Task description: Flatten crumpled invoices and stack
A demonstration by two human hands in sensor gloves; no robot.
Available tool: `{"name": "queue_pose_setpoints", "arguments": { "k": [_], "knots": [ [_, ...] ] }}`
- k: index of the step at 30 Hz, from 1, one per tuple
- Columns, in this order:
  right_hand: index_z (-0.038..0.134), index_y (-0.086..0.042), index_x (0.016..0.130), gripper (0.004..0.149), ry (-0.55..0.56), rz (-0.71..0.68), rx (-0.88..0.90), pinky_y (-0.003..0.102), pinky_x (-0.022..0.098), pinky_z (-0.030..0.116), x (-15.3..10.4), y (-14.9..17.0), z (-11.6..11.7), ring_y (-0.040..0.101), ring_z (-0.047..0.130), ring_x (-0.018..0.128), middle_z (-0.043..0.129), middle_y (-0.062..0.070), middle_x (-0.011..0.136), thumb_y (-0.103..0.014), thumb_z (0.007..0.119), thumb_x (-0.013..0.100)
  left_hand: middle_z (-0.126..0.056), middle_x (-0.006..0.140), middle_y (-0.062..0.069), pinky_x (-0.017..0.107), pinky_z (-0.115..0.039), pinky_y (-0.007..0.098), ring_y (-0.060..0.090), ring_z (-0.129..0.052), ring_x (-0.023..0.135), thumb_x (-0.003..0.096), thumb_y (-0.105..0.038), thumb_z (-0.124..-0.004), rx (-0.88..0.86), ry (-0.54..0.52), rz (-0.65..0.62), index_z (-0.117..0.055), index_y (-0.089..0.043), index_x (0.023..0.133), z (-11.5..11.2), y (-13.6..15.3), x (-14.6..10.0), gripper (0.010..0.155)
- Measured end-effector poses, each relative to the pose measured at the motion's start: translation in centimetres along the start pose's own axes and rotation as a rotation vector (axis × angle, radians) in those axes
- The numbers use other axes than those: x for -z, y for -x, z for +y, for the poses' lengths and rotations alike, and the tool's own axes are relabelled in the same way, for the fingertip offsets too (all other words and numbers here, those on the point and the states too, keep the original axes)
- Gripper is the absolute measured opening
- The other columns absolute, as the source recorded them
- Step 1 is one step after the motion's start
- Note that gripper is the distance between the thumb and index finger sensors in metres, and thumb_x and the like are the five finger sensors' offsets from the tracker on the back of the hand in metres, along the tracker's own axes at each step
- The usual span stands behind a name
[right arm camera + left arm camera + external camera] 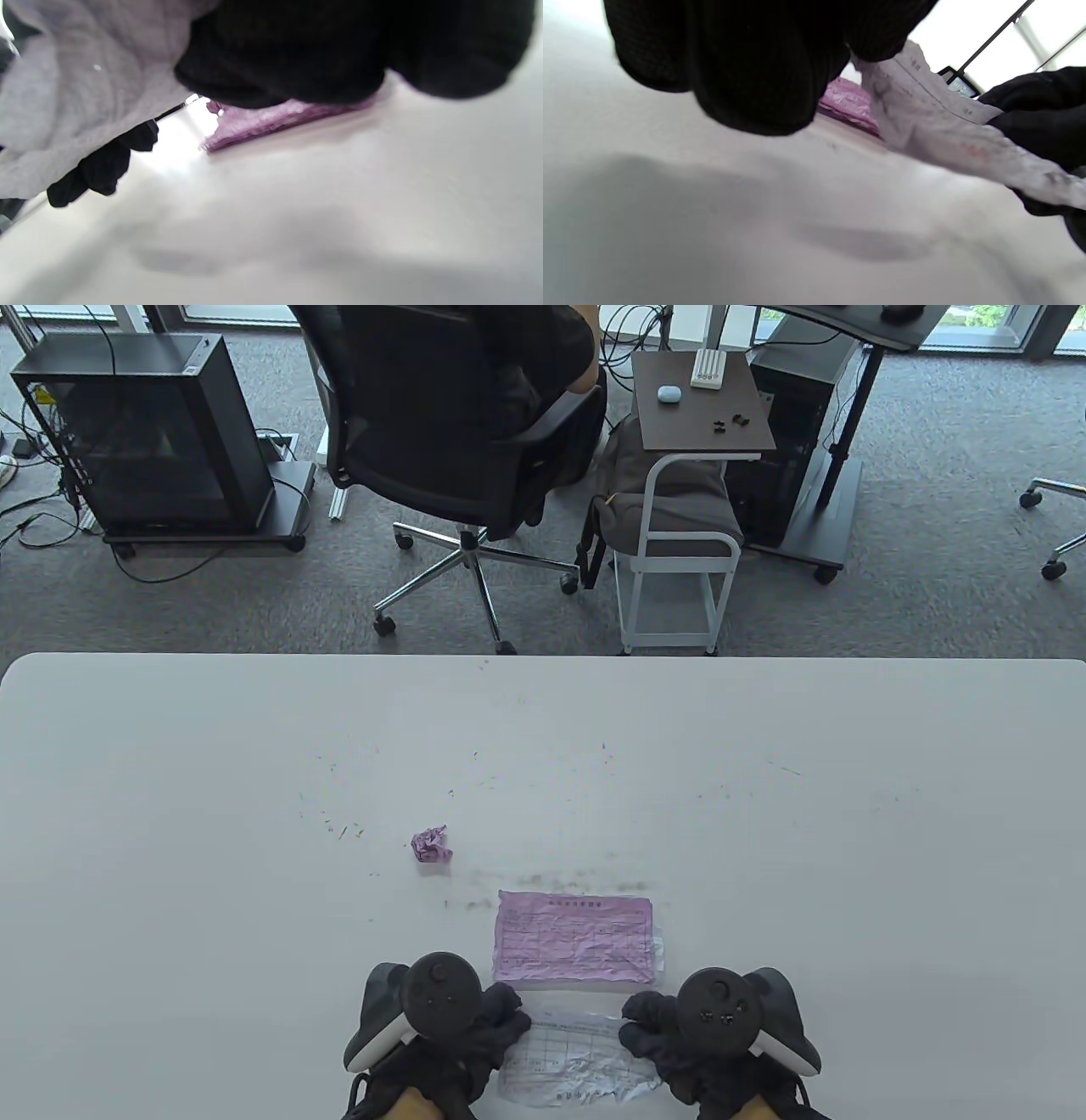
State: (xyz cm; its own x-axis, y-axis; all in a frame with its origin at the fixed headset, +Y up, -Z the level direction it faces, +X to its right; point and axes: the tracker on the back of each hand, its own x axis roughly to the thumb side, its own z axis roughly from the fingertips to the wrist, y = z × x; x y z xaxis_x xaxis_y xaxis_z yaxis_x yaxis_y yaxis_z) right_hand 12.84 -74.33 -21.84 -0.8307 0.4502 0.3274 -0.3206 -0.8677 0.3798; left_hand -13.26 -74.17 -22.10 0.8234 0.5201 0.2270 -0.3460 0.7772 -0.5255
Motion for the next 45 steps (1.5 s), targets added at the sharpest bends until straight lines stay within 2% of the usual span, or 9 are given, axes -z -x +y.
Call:
{"name": "queue_pose_setpoints", "arguments": {
  "k": [4,6,11,21,27,35,39,42,45],
  "knots": [
    [0.076,-0.010,0.084,0.041,-0.094,0.051,-0.082,0.033,0.017,0.088,1.0,0.3,1.4,0.013,0.095,0.019,0.096,0.001,0.041,-0.035,0.079,0.052,-0.055,0.102,0.023,0.051,-0.078,0.057,0.037,-0.090,0.068,0.0586,-0.024,-0.074,0.173,-0.030,-0.016,-0.038,-0.015,0.113,-0.2,-1.0,0.3,0.066],
    [0.076,-0.010,0.084,0.041,-0.094,0.064,-0.093,0.033,0.016,0.088,1.1,0.2,1.6,0.013,0.095,0.019,0.096,0.001,0.041,-0.034,0.079,0.052,-0.041,0.107,0.024,0.052,-0.076,0.055,0.044,-0.080,0.079,0.0586,-0.026,-0.075,0.222,-0.008,-0.060,-0.037,-0.032,0.113,-0.5,-1.8,0.4,0.066],
    [0.077,-0.010,0.084,0.040,-0.089,0.091,-0.097,0.032,0.016,0.088,1.3,0.1,2.1,0.013,0.095,0.018,0.096,0.001,0.041,-0.034,0.079,0.052,-0.020,0.111,0.025,0.060,-0.062,0.067,0.060,-0.050,0.095,0.0581,-0.029,-0.077,0.326,0.166,-0.124,-0.056,-0.033,0.110,-2.1,-3.1,1.0,0.056],
    [0.076,-0.011,0.084,0.043,-0.048,0.056,-0.153,0.035,0.020,0.090,1.6,-0.2,2.4,0.015,0.098,0.023,0.097,0.002,0.045,-0.035,0.081,0.049,0.000,0.106,0.029,0.062,-0.054,0.070,0.066,-0.022,0.095,0.0576,-0.037,-0.076,0.471,0.426,0.109,-0.026,-0.034,0.110,-4.8,-2.7,2.4,0.072],
    [0.072,-0.012,0.088,0.045,-0.063,0.124,-0.126,0.042,0.032,0.089,1.3,0.9,1.8,0.024,0.099,0.040,0.095,0.010,0.063,-0.027,0.084,0.047,0.003,0.104,0.030,0.062,-0.054,0.072,0.067,-0.016,0.094,0.0553,-0.039,-0.077,0.455,0.475,0.165,-0.018,-0.034,0.108,-5.0,-2.6,2.5,0.079],
    [0.075,-0.010,0.087,0.043,-0.074,0.220,-0.145,0.043,0.032,0.089,0.8,1.9,1.2,0.026,0.100,0.042,0.096,0.013,0.064,-0.024,0.085,0.048,0.007,0.103,0.028,0.060,-0.050,0.073,0.068,-0.006,0.094,0.0540,-0.039,-0.078,0.411,0.492,0.169,-0.014,-0.031,0.107,-5.0,-2.2,2.4,0.084],
    [0.069,-0.012,0.092,0.048,-0.043,0.285,-0.322,0.044,0.036,0.089,0.3,2.2,-0.1,0.027,0.098,0.049,0.092,0.013,0.072,-0.028,0.085,0.049,0.005,0.103,0.030,0.059,-0.052,0.073,0.069,-0.008,0.093,0.0541,-0.038,-0.079,0.409,0.483,0.152,-0.016,-0.028,0.108,-5.0,-2.2,2.5,0.084],
    [0.066,-0.012,0.094,0.053,0.129,0.220,-0.305,0.046,0.037,0.088,-0.5,1.3,-1.4,0.031,0.095,0.055,0.086,0.018,0.079,-0.035,0.083,0.050,0.003,0.102,0.031,0.058,-0.053,0.074,0.071,-0.010,0.091,0.0543,-0.037,-0.080,0.404,0.487,0.148,-0.017,-0.026,0.108,-5.1,-2.2,2.6,0.084],
    [0.066,-0.015,0.095,0.051,0.102,-0.037,-0.157,0.046,0.039,0.087,-0.6,-1.2,-1.0,0.036,0.090,0.064,0.077,0.021,0.087,-0.036,0.081,0.051,0.003,0.102,0.031,0.056,-0.052,0.074,0.071,-0.008,0.090,0.0547,-0.036,-0.080,0.383,0.494,0.146,-0.016,-0.026,0.108,-5.1,-2.1,2.5,0.084]
  ]
}}
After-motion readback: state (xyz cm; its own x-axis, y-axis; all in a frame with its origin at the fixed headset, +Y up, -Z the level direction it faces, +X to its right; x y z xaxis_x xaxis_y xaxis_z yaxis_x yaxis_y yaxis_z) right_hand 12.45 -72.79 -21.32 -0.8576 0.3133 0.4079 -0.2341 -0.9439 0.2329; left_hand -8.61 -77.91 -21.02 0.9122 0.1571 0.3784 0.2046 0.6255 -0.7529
